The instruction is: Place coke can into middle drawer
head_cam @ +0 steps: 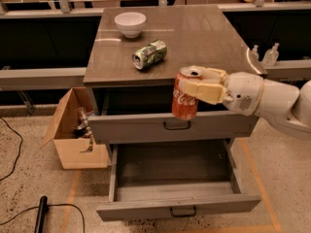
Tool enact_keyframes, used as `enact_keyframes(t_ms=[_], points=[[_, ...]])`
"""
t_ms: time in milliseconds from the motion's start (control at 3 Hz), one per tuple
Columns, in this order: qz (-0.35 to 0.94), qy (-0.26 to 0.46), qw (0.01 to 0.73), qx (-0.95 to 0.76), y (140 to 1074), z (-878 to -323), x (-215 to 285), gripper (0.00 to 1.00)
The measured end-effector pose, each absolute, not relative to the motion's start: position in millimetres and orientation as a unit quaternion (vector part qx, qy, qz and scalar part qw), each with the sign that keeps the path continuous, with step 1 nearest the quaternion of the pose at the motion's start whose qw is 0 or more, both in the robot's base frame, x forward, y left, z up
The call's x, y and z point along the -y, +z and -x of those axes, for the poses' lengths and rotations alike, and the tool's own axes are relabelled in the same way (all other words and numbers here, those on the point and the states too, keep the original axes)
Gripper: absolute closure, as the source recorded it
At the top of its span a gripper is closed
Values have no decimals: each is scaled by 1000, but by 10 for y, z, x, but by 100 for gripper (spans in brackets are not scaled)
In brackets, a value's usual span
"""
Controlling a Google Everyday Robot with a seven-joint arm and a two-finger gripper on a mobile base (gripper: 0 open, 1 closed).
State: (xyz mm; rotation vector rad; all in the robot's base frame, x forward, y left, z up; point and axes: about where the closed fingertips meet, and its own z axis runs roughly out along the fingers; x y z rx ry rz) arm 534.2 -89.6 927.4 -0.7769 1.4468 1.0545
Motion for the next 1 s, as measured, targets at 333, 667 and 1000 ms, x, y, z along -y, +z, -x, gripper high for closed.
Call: enact_keyframes(t_ms=[333, 667, 1000], points=[[334, 454, 542, -623, 8878, -4994, 691, 100], [350, 439, 533, -632, 8365, -4873, 543, 100], [373, 413, 530, -639, 7791, -4842, 472, 100]])
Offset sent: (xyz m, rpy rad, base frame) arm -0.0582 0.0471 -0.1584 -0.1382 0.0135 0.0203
